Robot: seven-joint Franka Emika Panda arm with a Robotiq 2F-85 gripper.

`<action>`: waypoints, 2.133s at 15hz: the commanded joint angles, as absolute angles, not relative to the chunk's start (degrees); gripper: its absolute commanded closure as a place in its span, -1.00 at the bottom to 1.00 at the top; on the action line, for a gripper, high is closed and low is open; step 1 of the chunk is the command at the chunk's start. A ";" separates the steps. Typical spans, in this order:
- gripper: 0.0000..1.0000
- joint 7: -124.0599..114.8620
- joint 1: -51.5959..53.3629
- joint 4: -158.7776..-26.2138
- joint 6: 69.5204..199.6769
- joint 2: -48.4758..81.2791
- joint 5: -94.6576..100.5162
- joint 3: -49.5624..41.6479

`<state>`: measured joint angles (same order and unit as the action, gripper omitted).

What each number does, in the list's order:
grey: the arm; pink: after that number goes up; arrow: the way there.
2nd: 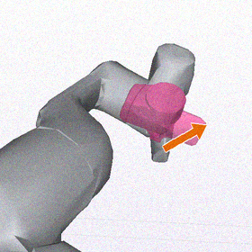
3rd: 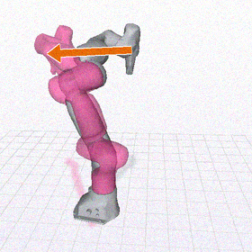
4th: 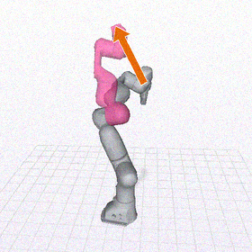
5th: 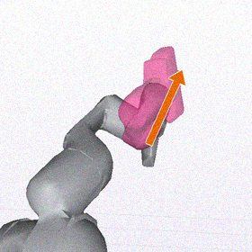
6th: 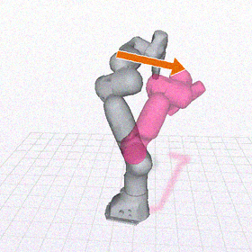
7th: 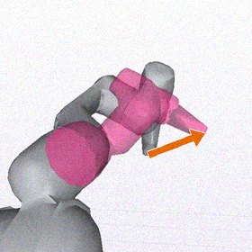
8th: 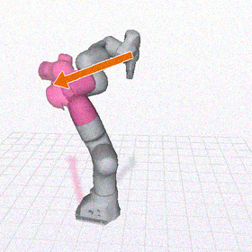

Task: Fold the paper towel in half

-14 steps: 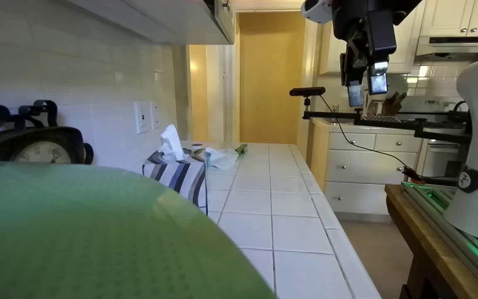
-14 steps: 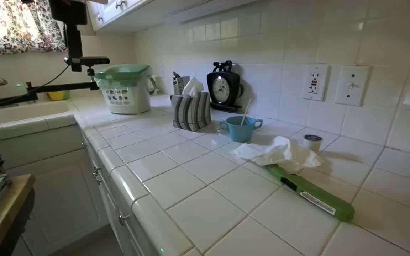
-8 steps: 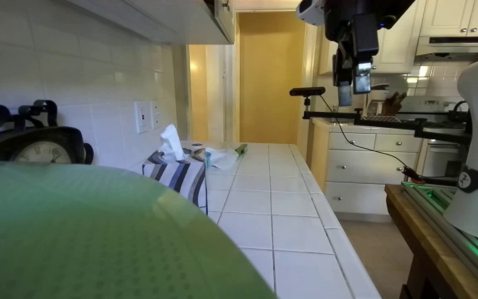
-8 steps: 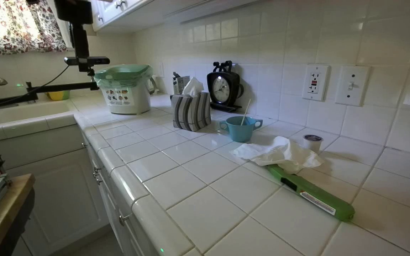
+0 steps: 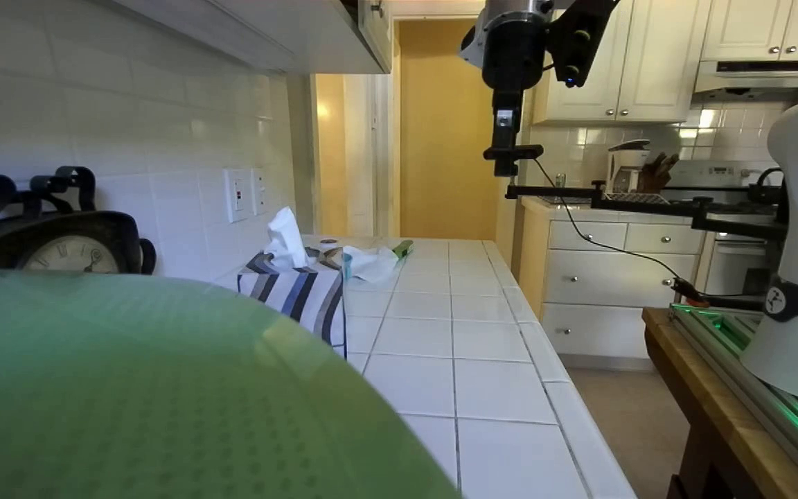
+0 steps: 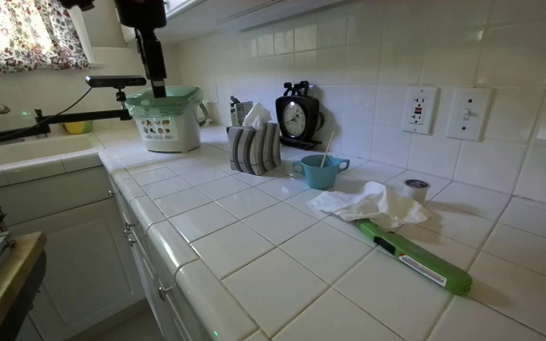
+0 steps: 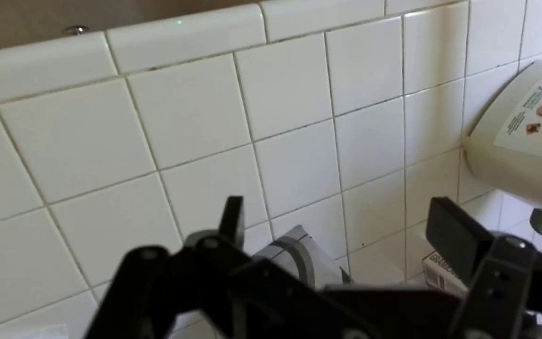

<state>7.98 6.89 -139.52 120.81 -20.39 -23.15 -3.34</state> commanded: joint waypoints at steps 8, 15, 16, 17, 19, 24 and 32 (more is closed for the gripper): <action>-1.00 16.06 0.94 -130.74 130.20 -7.35 -32.60 -8.97; -1.00 14.91 -1.14 -129.93 134.20 -4.51 -36.99 -7.92; -1.00 14.91 -1.13 -129.82 134.19 -4.53 -37.02 -7.92; -1.00 15.45 -1.20 -129.40 133.72 -3.73 -36.28 -7.98; -1.00 16.39 -1.58 -127.60 136.22 -0.27 -38.17 -8.07; -1.00 22.35 -5.86 -118.83 139.32 10.75 -45.39 -7.54; -1.00 29.77 -14.52 -100.28 133.94 25.53 -50.00 -3.30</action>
<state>26.70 -11.16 -106.54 137.53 21.03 -48.34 -5.28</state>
